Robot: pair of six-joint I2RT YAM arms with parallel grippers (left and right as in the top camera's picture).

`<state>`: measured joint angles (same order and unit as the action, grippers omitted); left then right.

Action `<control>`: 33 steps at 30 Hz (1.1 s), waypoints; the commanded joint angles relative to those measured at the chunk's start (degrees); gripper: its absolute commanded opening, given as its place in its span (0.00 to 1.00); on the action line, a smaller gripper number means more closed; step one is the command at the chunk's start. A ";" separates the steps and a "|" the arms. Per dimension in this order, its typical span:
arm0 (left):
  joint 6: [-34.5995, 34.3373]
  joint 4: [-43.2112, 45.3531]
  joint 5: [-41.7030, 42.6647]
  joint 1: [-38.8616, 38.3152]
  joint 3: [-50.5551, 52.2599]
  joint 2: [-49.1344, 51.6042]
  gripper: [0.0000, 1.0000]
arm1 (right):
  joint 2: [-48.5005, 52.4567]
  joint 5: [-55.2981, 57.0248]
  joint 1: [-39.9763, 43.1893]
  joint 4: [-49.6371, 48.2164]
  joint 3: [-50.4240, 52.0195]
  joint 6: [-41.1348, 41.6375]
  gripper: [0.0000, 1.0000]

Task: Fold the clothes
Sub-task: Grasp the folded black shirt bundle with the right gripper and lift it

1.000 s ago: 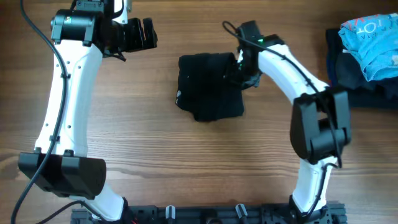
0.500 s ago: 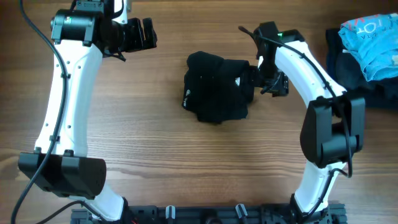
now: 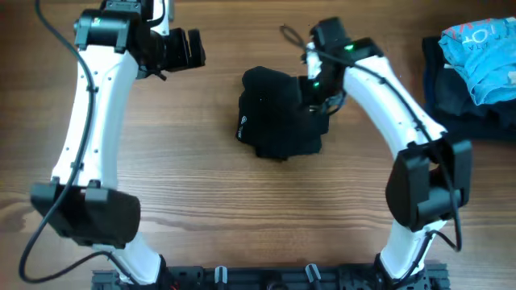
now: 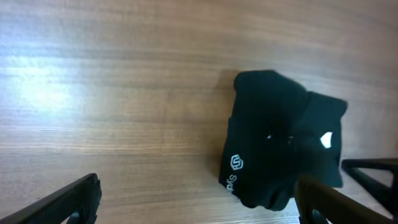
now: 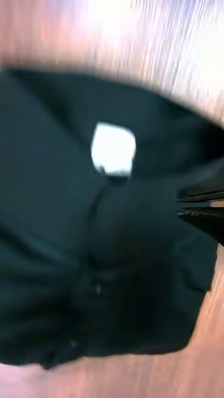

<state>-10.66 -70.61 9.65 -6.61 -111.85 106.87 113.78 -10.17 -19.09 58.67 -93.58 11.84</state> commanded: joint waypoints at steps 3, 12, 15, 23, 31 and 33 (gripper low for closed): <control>-0.33 -0.55 -0.11 -0.39 0.98 3.48 1.00 | 2.54 -0.09 -0.31 -1.22 5.18 1.20 0.04; -0.31 1.18 -0.09 -0.79 4.28 6.08 1.00 | 2.89 2.91 1.95 -2.38 8.02 1.27 0.04; -0.31 1.22 -0.11 -0.79 4.50 6.08 1.00 | 3.02 2.91 1.92 -3.04 9.09 1.22 0.04; -0.28 1.14 -0.13 -0.76 4.52 6.08 1.00 | -2.21 -5.25 5.09 -1.27 7.08 -0.46 0.18; -0.28 0.90 -0.13 -0.76 4.52 6.08 1.00 | -3.89 -21.42 18.51 -7.85 8.48 -6.56 0.82; -0.28 0.48 -0.11 -0.76 4.52 6.08 1.00 | -0.85 -25.53 19.41 -8.35 8.85 -8.57 0.84</control>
<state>-10.66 -69.69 9.65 -7.14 -107.77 112.51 108.29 -25.36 -0.36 50.85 -85.91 7.53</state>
